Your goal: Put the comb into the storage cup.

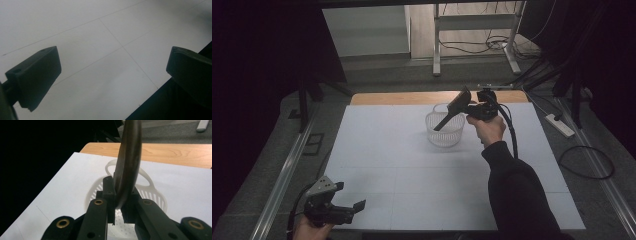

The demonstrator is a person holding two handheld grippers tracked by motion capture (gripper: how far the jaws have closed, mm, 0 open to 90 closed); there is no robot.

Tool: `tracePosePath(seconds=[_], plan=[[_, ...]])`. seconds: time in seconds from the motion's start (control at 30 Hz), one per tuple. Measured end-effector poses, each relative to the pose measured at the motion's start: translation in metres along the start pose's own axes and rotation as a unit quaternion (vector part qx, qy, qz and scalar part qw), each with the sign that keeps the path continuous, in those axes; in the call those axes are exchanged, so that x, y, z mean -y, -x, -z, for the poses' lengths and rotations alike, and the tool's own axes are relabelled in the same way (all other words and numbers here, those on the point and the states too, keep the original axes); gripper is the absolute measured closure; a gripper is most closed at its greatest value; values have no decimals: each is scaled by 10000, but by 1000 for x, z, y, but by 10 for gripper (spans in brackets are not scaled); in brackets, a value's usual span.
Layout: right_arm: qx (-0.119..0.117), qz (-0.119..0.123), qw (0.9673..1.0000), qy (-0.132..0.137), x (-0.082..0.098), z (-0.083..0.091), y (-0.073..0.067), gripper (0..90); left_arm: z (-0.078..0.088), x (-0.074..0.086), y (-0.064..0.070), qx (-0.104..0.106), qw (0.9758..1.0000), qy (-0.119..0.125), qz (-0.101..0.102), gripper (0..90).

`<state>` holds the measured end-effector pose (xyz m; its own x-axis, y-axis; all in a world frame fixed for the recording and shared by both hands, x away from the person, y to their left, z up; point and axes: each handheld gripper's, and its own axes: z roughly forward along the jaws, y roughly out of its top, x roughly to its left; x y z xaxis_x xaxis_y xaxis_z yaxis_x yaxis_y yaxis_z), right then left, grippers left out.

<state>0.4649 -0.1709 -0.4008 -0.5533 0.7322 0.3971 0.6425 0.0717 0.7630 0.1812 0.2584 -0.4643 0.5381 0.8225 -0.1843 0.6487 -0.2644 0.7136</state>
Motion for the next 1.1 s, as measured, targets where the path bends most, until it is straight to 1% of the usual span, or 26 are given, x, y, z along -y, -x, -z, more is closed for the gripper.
tracePosePath(seconds=[0.3,0.67,0.7,0.73,0.93,1.1], plan=[[-21,-76,10000,-40,8,-6,5,834,0,0,0,3,10000,-3,4,0],[-16,-113,9998,-177,18,-16,8,831,0,0,0,9,10000,-7,6,0],[-24,-125,9998,-184,19,-16,9,831,0,0,0,10,10000,-8,7,0],[-66,-196,9997,-161,21,-17,11,831,0,0,0,13,10000,-4,9,0],[-107,-255,9995,-158,24,-17,14,829,-1,0,0,14,10000,-19,10,0],[-34,-271,9995,-148,26,-17,17,818,-1,0,0,12,10000,-27,9,0]])
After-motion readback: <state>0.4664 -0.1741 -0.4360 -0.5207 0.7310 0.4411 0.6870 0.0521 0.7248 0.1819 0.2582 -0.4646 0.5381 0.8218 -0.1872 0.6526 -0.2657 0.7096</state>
